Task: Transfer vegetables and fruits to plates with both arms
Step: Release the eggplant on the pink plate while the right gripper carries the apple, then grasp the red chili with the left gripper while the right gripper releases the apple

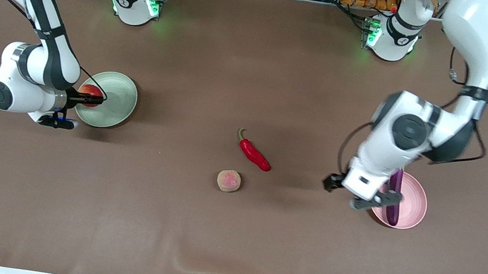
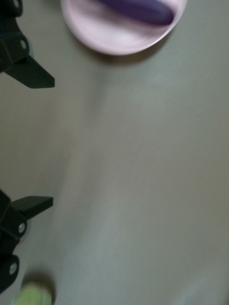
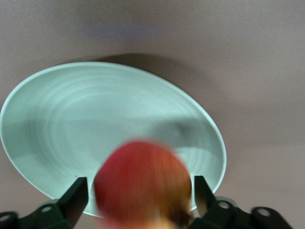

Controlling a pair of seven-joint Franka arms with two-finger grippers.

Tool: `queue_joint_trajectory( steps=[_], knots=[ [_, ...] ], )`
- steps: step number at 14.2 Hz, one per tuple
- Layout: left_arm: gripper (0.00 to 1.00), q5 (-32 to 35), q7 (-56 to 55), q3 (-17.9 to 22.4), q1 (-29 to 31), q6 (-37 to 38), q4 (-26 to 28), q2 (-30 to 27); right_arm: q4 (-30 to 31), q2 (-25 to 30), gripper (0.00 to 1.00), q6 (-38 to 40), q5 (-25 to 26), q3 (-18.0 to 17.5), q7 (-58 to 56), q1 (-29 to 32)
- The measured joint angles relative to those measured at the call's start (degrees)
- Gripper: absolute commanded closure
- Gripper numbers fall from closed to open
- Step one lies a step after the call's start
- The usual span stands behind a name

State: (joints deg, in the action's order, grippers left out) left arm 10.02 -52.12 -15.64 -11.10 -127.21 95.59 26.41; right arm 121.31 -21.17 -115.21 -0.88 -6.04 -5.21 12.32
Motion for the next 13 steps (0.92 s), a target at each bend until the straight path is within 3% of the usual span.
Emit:
queue_joint_trajectory(
  steps=[6,9,13],
  knots=[
    [0.0,0.0,-31.4,0.2,-14.2,0.4,-7.4,11.4,-4.3,0.0,0.0,4.8,-1.0,-0.6,0.0,0.2],
    [0.0,0.0,-39.2,0.3,-16.2,0.4,-9.0,15.4,-9.0,0.1,0.0,9.6,-5.7,-1.4,1.7,-0.4],
    [0.0,0.0,-42.5,0.3,-17.0,-0.2,-10.0,18.5,-15.0,0.1,0.0,14.9,-7.1,-1.9,15.0,-6.5]
  ],
)
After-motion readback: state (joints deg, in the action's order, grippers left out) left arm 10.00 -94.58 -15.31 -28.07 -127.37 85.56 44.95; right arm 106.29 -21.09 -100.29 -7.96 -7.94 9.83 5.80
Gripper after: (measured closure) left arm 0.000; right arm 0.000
